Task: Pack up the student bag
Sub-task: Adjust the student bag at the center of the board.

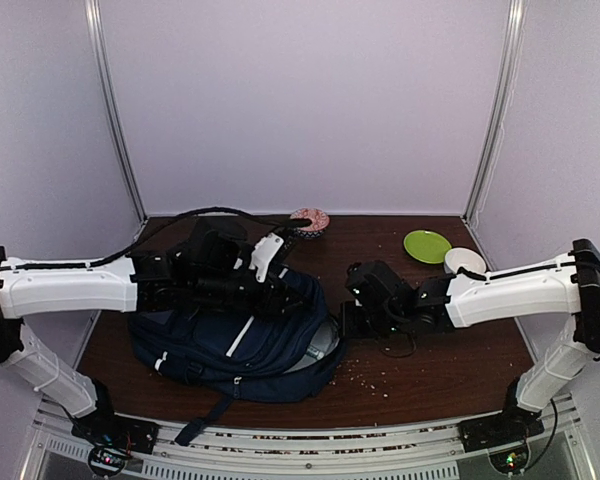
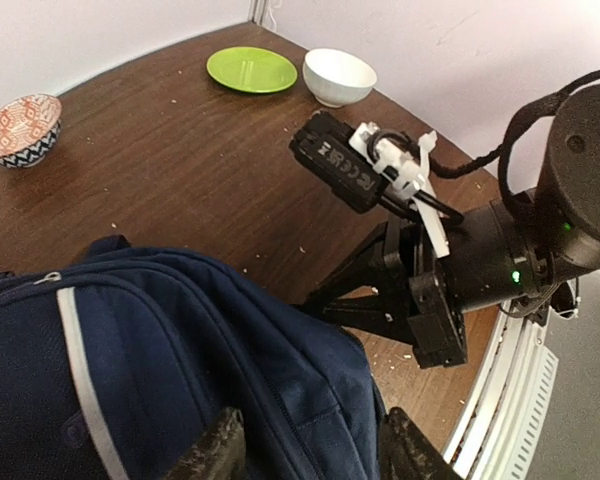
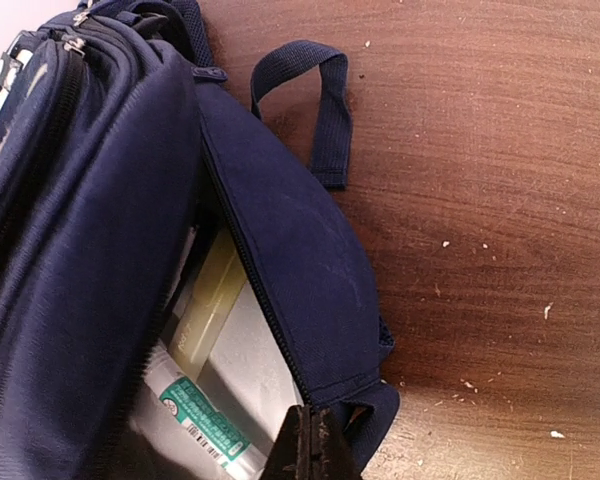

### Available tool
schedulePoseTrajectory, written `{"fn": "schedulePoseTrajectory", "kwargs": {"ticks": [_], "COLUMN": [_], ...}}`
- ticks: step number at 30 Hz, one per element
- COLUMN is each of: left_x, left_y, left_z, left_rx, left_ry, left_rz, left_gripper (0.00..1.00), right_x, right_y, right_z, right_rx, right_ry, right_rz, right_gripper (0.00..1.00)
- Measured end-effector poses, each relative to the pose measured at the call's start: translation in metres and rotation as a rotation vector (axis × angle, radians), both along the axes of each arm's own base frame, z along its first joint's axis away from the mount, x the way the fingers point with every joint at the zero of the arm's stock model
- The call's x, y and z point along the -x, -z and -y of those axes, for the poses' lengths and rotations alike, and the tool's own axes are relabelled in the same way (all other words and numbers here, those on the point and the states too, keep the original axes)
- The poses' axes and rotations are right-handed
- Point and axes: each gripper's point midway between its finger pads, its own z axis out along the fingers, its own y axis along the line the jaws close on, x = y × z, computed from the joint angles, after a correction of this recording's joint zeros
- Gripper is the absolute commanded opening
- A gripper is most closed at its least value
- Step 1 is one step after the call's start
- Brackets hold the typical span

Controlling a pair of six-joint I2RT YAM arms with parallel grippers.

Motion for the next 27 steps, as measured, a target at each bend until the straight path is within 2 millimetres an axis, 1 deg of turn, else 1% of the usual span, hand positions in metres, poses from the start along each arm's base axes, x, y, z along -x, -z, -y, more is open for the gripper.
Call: {"fn": "schedulePoseTrajectory", "kwargs": {"ticks": [3, 5, 8, 10, 11, 13, 16, 18, 20, 22, 25, 27], "left_x": [0.002, 0.004, 0.003, 0.003, 0.004, 0.008, 0.020, 0.028, 0.036, 0.043, 0.052, 0.058], "left_y": [-0.011, -0.017, -0.016, -0.006, 0.004, 0.022, 0.053, 0.065, 0.071, 0.072, 0.070, 0.072], "left_z": [-0.017, -0.035, -0.067, -0.089, -0.103, -0.124, -0.159, -0.174, -0.186, -0.196, -0.210, -0.222], "left_rx": [0.012, 0.018, 0.002, -0.027, -0.048, -0.079, -0.121, -0.117, -0.088, -0.033, 0.092, 0.182], "left_ry": [-0.044, -0.097, -0.211, -0.307, -0.368, -0.455, -0.566, -0.609, -0.644, -0.674, -0.721, -0.761], "left_rz": [0.013, 0.022, 0.008, -0.028, -0.060, -0.111, -0.194, -0.235, -0.276, -0.312, -0.367, -0.407], "left_gripper": [0.88, 0.90, 0.92, 0.94, 0.95, 0.96, 0.97, 0.97, 0.98, 0.98, 0.98, 0.98], "right_x": [-0.001, -0.002, -0.003, -0.003, -0.003, -0.002, -0.003, -0.002, -0.002, -0.002, -0.001, -0.001], "right_y": [-0.001, -0.002, -0.004, -0.004, -0.004, -0.002, 0.000, 0.000, 0.000, 0.000, 0.000, 0.000], "right_z": [-0.001, -0.002, -0.004, -0.005, -0.006, -0.006, -0.007, -0.008, -0.008, -0.008, -0.009, -0.010], "right_rx": [-0.009, -0.015, -0.023, -0.027, -0.028, -0.027, -0.029, -0.030, -0.029, -0.027, -0.029, -0.032], "right_ry": [-0.002, -0.005, -0.008, -0.014, -0.017, -0.021, -0.026, -0.030, -0.035, -0.043, -0.050, -0.053], "right_rz": [-0.003, -0.006, -0.007, -0.011, -0.012, -0.016, -0.023, -0.025, -0.025, -0.023, -0.022, -0.023], "right_gripper": [0.00, 0.00, 0.00, 0.00, 0.00, 0.00, 0.00, 0.00, 0.00, 0.00, 0.00, 0.00]}}
